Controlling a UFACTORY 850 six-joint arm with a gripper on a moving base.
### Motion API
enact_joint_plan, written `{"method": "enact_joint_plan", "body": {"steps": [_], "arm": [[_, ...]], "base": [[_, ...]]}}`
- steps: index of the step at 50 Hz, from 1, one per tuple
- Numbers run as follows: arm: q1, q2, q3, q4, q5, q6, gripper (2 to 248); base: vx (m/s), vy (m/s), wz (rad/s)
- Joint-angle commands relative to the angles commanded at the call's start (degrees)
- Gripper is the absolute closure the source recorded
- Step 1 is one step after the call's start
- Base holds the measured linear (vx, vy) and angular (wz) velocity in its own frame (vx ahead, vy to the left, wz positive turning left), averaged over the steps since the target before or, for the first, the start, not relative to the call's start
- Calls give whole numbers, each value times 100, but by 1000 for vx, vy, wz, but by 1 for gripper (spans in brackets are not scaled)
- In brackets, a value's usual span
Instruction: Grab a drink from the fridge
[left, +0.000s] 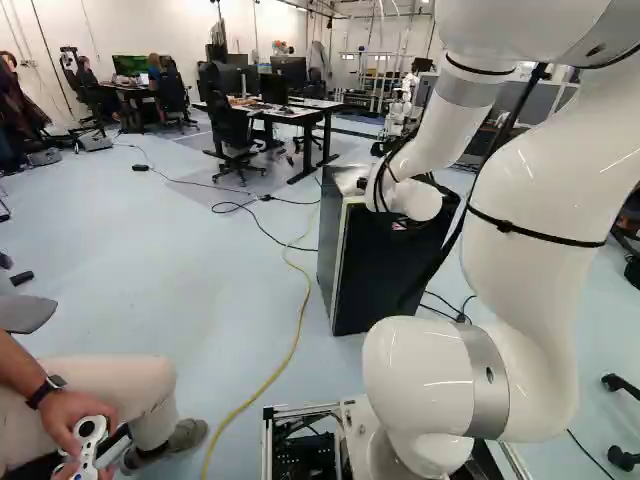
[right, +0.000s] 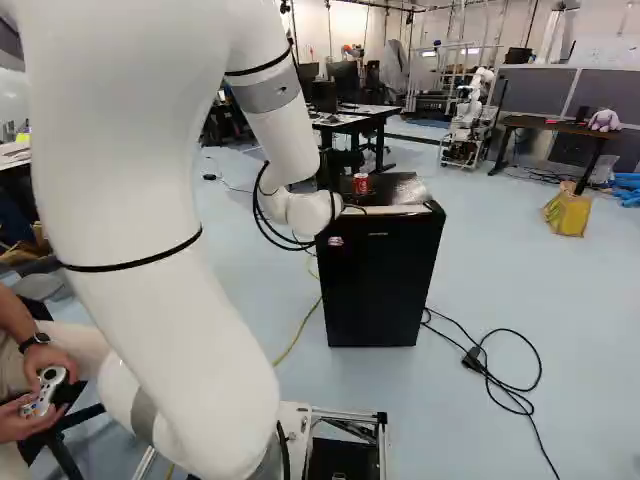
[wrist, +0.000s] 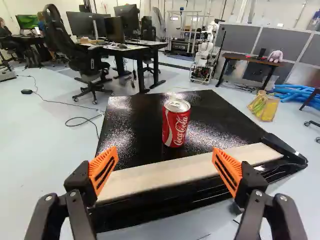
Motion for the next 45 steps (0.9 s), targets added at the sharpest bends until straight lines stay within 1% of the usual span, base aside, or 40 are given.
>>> {"method": "enact_joint_plan", "body": {"steps": [45], "arm": [[-73, -586, -676, 3, 0, 0, 3]], "base": [[0, 0, 0]]}}
